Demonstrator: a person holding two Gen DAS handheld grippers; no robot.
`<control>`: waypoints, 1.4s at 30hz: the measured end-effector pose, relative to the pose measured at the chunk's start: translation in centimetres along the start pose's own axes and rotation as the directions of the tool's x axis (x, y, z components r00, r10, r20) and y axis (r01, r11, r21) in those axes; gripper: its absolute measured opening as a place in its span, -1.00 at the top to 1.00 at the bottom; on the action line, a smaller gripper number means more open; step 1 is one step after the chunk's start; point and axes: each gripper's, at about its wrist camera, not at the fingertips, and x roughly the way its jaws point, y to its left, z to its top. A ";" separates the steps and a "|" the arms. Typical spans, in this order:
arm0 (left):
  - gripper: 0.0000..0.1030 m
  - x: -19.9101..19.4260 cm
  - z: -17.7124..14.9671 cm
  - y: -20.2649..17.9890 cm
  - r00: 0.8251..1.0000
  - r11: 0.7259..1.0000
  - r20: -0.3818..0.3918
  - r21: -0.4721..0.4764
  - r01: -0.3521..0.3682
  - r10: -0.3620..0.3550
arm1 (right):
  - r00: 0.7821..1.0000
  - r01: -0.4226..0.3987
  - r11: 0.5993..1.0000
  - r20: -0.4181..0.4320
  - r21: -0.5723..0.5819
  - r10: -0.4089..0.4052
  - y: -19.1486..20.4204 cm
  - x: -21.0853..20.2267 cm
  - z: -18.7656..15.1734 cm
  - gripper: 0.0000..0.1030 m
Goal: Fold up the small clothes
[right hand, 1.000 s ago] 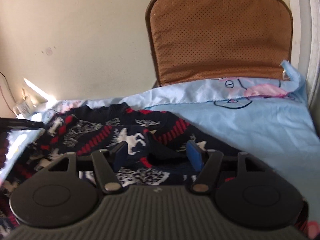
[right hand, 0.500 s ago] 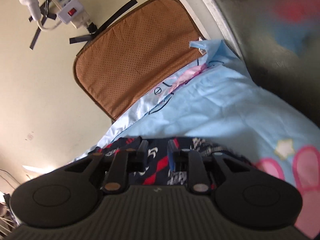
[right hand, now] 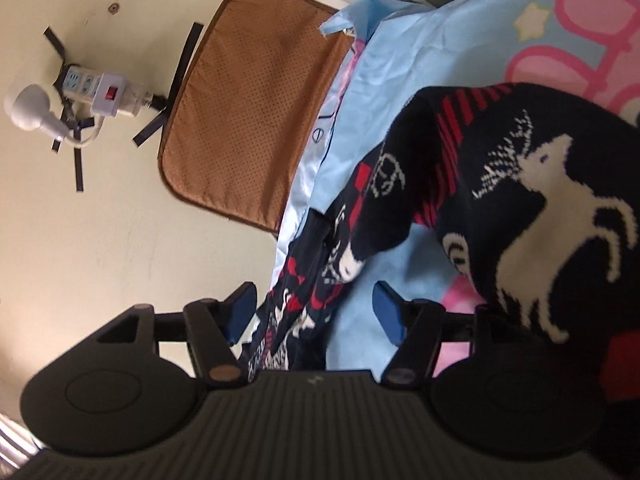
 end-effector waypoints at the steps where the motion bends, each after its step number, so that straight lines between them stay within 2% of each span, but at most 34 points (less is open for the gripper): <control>1: -0.04 0.3 -0.1 0.0 1.000 1.000 -0.007 0.009 -0.006 0.006 | 0.999 0.008 1.000 0.031 0.001 -0.008 0.2 0.3 0.2 -0.32; 3: -0.04 0.3 0.0 0.5 1.000 1.000 -0.008 -0.003 0.007 -0.007 | 0.992 0.056 0.998 0.110 -0.008 -0.055 0.6 0.9 1.0 -0.29; 5: -0.04 0.3 0.0 0.8 1.000 1.000 -0.008 -0.011 0.016 -0.016 | 0.974 0.124 0.992 0.196 -0.038 -0.114 1.0 1.2 2.3 -0.29; 6: -0.04 0.2 0.0 0.9 1.000 1.000 -0.008 -0.013 0.020 -0.020 | 0.955 0.183 0.982 0.247 -0.050 -0.165 1.3 1.2 2.7 -0.29; 7: -0.04 0.2 0.0 0.9 1.000 1.000 -0.007 -0.013 0.021 -0.021 | 0.921 0.238 0.971 0.326 -0.034 -0.214 0.9 0.7 3.2 -0.28; 8: -0.04 0.2 0.0 0.9 1.000 1.000 -0.007 -0.013 0.023 -0.023 | 0.904 0.227 0.974 0.375 -0.011 -0.206 0.5 0.4 3.8 -0.24; 9: -0.05 0.2 0.0 0.9 1.000 1.000 -0.006 -0.016 0.026 -0.027 | 0.904 0.211 0.977 0.381 0.001 -0.195 0.1 0.4 4.4 -0.07; 10: -0.05 0.2 0.0 1.0 0.999 0.999 -0.006 -0.022 0.034 -0.034 | 0.907 0.217 0.976 0.370 -0.005 -0.200 0.1 0.7 5.0 0.27; 11: -0.06 0.1 0.1 1.3 0.999 0.998 -0.005 -0.034 0.045 -0.045 | 0.905 0.243 0.970 0.364 -0.024 -0.218 0.4 1.1 5.4 0.41; 13: -0.06 -0.2 0.3 2.1 0.997 0.994 0.003 -0.075 0.081 -0.081 | 0.901 0.262 0.963 0.374 -0.069 -0.219 1.7 1.7 5.8 0.48; 15: -0.06 -0.9 0.7 3.3 0.994 0.985 0.032 -0.131 0.111 -0.108 | 0.899 0.247 0.956 0.406 -0.159 -0.165 4.1 1.7 5.6 0.54; 17: -0.06 -1.8 1.2 5.0 0.992 0.974 0.080 -0.197 0.111 -0.097 | 0.905 0.222 0.925 0.418 -0.309 -0.077 8.3 2.3 4.6 0.54; 19: -0.06 -2.7 1.8 6.8 0.991 0.961 0.118 -0.261 0.091 -0.061 | 0.924 0.171 0.861 0.381 -0.478 0.028 13.1 3.5 2.2 0.51; 21: -0.06 -3.4 2.1 8.5 0.989 0.948 0.144 -0.312 0.061 -0.016 | 0.947 0.119 0.756 0.302 -0.644 0.108 17.6 5.4 -1.6 0.46; 23: -0.07 -3.9 2.4 9.9 0.987 0.933 0.158 -0.354 0.067 -0.011 | 0.974 0.043 0.638 0.173 -0.769 0.143 20.8 8.1 -6.6 0.39; 24: -0.08 -4.0 2.5 10.6 0.986 0.924 0.166 -0.374 0.077 -0.015 | 0.984 0.011 0.598 0.116 -0.802 0.138 21.4 9.4 -8.7 0.23; 25: -0.12 -4.2 2.6 11.1 0.985 0.919 0.172 -0.386 0.084 -0.018 | 0.993 -0.034 0.547 0.034 -0.836 0.113 21.7 11.0 -11.7 -0.06; 26: -0.15 -4.2 2.6 11.4 0.984 0.916 0.176 -0.391 0.087 -0.019 | 0.995 -0.098 0.488 -0.079 -0.867 0.058 21.5 12.8 -15.0 -0.21; 27: -0.19 -4.2 2.7 11.7 0.984 0.916 0.175 -0.392 0.088 -0.020 | 0.982 -0.168 0.436 -0.188 -0.884 -0.003 21.1 14.0 -17.6 -0.31; 28: -0.21 -4.0 2.8 11.8 0.985 0.915 0.171 -0.393 0.091 -0.024 | 0.956 -0.239 0.381 -0.284 -0.893 -0.065 20.4 14.9 -20.0 -0.31; 29: -0.22 -3.8 2.8 11.9 0.986 0.915 0.163 -0.393 0.097 -0.035 | 0.935 -0.290 0.335 -0.341 -0.896 -0.102 19.6 14.9 -22.0 -0.31; 30: -0.25 -3.6 2.7 12.0 0.987 0.914 0.152 -0.390 0.107 -0.051 | 0.916 -0.333 0.276 -0.379 -0.902 -0.134 18.7 14.3 -23.8 -0.31; 31: -0.27 -3.3 2.6 11.8 0.988 0.916 0.139 -0.386 0.109 -0.059 | 0.909 -0.351 0.224 -0.388 -0.909 -0.151 18.1 13.6 -24.8 -0.32; 32: -0.28 -3.1 2.5 11.6 0.990 0.920 0.128 -0.377 0.108 -0.063 | 0.909 -0.368 0.158 -0.391 -0.916 -0.147 17.4 12.4 -25.6 -0.33; 34: -0.35 -2.9 2.4 10.8 0.990 0.930 0.120 -0.349 0.111 -0.073 | 0.906 -0.398 0.074 -0.405 -0.914 -0.120 16.8 10.0 -25.6 -0.46; 35: -0.40 -2.9 2.4 10.3 0.990 0.936 0.120 -0.332 0.115 -0.079 | 0.903 -0.409 0.067 -0.414 -0.910 -0.113 16.6 9.0 -24.9 -0.46; 37: -0.59 -3.1 2.3 9.5 0.988 0.945 0.124 -0.302 0.124 -0.090 | 0.903 -0.409 0.101 -0.418 -0.907 -0.102 16.4 7.6 -22.9 -0.46; 38: -0.61 -3.2 2.3 9.2 0.987 0.948 0.122 -0.288 0.135 -0.104 | 0.909 -0.395 0.126 -0.407 -0.910 -0.094 16.5 7.3 -21.6 -0.46; 40: -0.65 -3.2 2.4 8.5 0.985 0.948 0.112 -0.275 0.159 -0.132 | 0.941 -0.316 0.176 -0.332 -0.932 -0.069 16.0 6.1 -18.9 -0.46; 42: -0.65 -3.3 2.5 7.7 0.974 0.940 0.093 -0.257 0.223 -0.206 | 0.968 -0.218 0.244 -0.241 -0.945 -0.070 15.6 5.9 -15.8 -0.45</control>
